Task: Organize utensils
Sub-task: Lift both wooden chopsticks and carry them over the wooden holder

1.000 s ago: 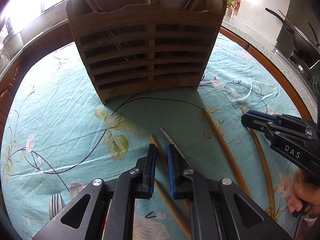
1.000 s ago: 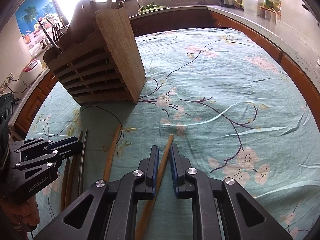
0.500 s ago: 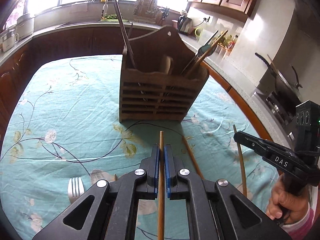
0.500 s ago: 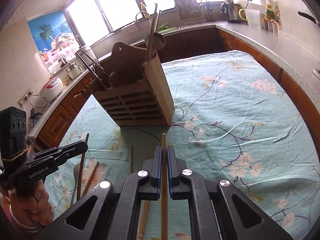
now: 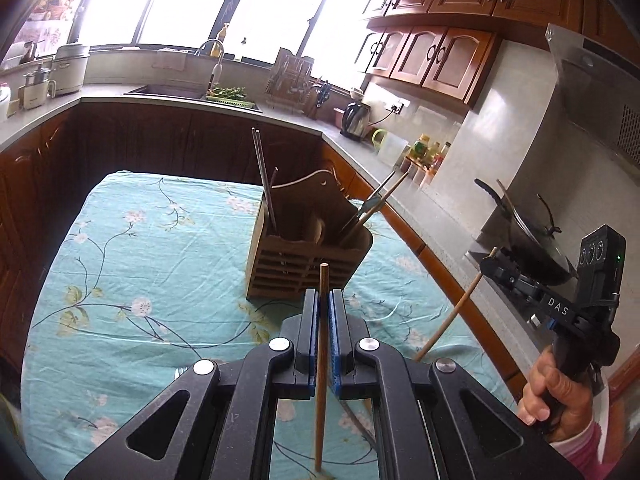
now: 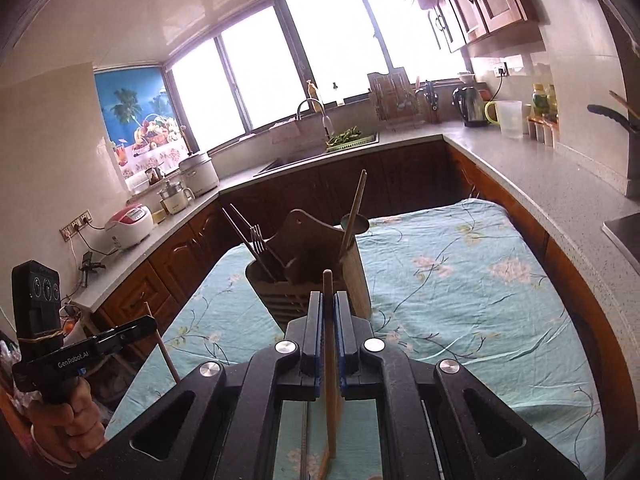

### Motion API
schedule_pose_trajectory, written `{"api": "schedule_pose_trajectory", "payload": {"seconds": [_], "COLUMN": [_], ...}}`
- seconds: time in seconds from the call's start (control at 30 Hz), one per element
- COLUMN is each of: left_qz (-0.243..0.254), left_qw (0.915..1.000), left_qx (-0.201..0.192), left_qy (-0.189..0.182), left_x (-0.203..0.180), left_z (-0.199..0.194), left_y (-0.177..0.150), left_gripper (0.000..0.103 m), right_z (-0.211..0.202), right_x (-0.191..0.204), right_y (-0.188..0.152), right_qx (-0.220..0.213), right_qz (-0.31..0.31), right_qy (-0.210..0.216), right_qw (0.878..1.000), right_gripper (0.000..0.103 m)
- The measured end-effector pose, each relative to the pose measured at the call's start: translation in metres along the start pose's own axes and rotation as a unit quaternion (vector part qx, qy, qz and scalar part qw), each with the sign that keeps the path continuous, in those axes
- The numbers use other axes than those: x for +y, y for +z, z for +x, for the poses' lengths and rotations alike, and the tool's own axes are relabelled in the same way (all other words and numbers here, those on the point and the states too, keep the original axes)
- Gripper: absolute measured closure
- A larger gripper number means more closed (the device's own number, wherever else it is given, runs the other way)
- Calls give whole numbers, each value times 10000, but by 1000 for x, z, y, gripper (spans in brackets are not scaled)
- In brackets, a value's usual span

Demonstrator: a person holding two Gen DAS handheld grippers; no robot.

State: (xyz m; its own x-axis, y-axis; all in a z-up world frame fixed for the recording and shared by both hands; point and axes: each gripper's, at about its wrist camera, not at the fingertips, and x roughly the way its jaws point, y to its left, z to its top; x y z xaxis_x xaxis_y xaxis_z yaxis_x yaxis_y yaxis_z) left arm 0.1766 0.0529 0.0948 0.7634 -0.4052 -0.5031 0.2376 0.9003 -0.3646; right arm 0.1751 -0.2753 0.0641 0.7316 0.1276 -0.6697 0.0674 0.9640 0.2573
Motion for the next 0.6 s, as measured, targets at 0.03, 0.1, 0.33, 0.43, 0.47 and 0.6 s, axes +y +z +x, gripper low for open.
{"api": "schedule_pose_trajectory", "payload": {"seconds": [0.03,0.1,0.33,0.43,0.47,0.6], "left_qz": [-5,-10,53,46,52,84], "left_qw": [10000,9999,9994,9992,9991,9984], "left_qx": [-42,-102,-337,-407,-430,-561], "left_qy": [-17,-44,-37,-27,-23,9], "left_x": [0,0,-1,0,0,0], "left_z": [-3,-9,-14,-14,-14,-14], "left_y": [1,2,6,11,13,21], "left_gripper": [100,100,100,100,100,100], "right_z": [-1,-3,-4,-4,-3,-1], "right_x": [1,3,9,7,7,8], "right_y": [3,6,15,17,19,25], "right_qx": [-42,-111,-242,-284,-298,-368], "right_qz": [-6,-20,-64,-28,-23,-17], "right_qy": [17,34,65,96,103,112], "right_qw": [10000,9999,9997,9995,9995,9993], "right_gripper": [98,98,98,98,98,98]}}
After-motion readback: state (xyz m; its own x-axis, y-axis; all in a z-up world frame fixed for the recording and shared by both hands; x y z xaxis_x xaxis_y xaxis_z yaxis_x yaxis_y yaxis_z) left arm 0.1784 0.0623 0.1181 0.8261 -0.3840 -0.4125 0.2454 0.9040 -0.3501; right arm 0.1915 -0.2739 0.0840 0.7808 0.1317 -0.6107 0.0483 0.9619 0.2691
